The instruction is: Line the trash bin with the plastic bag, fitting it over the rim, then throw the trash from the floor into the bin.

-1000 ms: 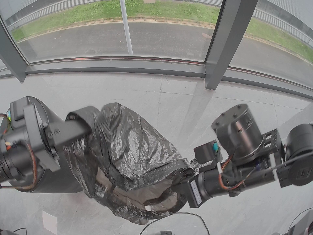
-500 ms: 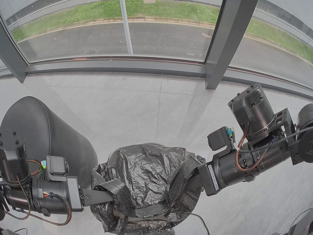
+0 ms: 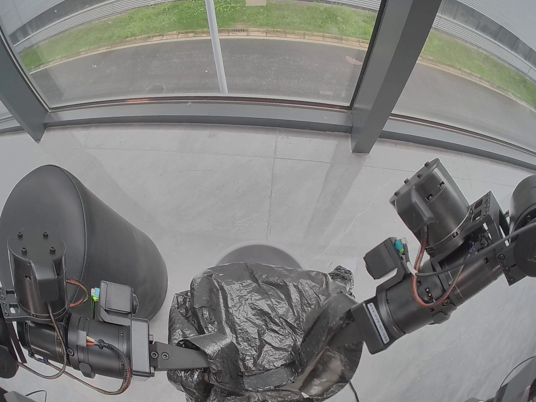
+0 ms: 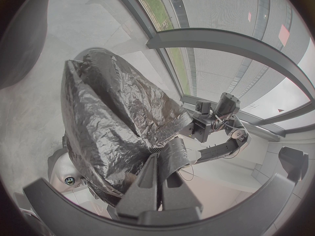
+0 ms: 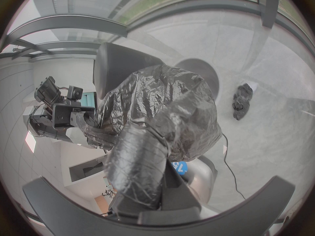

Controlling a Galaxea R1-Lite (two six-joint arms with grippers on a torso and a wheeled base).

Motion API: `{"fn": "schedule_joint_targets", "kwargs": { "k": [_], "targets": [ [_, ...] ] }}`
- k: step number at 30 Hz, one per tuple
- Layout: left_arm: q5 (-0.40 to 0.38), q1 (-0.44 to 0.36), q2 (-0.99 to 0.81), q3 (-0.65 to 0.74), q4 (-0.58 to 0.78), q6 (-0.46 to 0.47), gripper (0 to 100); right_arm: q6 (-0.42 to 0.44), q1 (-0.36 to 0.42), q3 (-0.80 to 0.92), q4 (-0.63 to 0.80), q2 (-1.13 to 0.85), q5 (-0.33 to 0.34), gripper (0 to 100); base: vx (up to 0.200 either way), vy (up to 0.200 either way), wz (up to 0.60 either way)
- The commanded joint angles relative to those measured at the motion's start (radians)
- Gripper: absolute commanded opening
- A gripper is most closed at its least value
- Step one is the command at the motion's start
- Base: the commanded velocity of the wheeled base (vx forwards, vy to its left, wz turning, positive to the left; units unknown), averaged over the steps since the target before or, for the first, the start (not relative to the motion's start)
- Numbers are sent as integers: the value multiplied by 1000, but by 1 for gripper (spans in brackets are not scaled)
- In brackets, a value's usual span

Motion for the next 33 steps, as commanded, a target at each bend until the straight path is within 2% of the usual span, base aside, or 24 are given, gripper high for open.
{"fn": "schedule_joint_targets", "kwargs": {
  "k": [1,9,12,25,33],
  "targets": [
    [-20,0,30,1,-13,1,0,-6,-29,-25,119,-64,-3,0,0,0,0],
    [-20,14,133,1,-111,-1,0,-7,-70,-81,271,-53,-3,0,0,0,0],
    [-20,15,182,-1,-134,-1,0,-9,-81,-94,285,-47,-4,0,0,0,0],
    [-19,41,346,2,-268,-2,0,-14,-102,-112,259,41,-10,0,0,0,0],
    [-20,144,401,-7,-295,-2,0,-12,-99,-173,125,190,-4,0,0,0,0]
  ]
}}
